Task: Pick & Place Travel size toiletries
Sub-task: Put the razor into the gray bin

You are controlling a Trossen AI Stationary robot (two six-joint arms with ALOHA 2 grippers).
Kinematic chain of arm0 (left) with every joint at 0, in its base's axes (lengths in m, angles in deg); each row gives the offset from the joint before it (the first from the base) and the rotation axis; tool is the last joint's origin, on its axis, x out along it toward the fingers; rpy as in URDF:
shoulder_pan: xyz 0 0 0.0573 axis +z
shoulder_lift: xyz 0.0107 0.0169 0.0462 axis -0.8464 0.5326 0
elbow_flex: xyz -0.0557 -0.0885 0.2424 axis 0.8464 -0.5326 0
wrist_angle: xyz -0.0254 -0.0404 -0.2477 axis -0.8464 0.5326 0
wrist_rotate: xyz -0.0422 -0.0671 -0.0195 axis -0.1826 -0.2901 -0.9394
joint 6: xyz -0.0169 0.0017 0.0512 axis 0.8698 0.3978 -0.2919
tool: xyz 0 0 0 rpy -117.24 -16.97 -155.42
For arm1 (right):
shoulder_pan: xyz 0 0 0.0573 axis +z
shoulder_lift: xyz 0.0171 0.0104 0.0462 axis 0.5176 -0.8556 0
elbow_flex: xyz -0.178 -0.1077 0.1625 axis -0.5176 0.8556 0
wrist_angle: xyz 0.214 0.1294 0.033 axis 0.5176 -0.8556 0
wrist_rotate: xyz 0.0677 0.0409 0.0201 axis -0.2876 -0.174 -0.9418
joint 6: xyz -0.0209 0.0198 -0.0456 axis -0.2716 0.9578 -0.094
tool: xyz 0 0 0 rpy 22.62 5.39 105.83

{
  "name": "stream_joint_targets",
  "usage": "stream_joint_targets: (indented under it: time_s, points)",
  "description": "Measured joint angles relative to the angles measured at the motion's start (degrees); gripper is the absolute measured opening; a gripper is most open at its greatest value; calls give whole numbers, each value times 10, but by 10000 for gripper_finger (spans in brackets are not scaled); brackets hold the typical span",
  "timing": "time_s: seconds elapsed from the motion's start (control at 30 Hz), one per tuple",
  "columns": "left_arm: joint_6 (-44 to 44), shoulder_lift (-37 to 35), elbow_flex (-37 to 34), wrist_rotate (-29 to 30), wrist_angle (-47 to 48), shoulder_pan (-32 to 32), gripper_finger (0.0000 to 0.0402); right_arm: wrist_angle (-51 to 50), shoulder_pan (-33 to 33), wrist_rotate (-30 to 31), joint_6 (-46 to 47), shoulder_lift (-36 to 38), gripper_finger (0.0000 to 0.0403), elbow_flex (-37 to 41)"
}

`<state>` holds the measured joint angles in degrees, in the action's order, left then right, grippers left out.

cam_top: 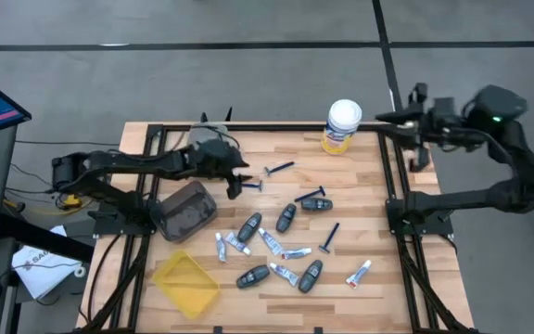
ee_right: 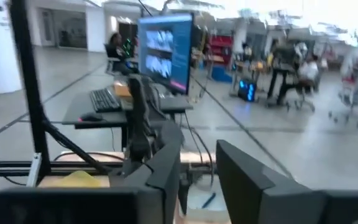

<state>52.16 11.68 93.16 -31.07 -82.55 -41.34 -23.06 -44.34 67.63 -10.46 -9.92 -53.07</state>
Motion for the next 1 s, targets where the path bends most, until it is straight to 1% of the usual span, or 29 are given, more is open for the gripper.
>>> stream_joint_targets:
  time_s: [0.1,0.2,0.37,0.53,0.63,0.73,0.83,1.0]
  points:
    - [0,40,0,-5,0,-9,216,-3,9,3,-12,46,64,20]
    - [1,70,0,-10,-1,-14,222,-3,6,13,-13,108,40,41]
    - [-3,95,0,-20,-2,-16,224,-8,6,13,23,192,6,99]
    - [-31,127,0,-20,-4,-11,224,5,6,15,75,263,7,165]
    - [-32,154,2,-20,-5,-10,224,21,6,15,91,291,10,210]
    - [-47,179,2,-14,-19,-10,224,52,6,15,98,319,8,239]
    - [-63,204,2,-10,-33,-10,224,60,6,15,99,332,3,255]
    - [-65,224,4,-3,-49,-9,224,67,6,15,117,339,1,257]
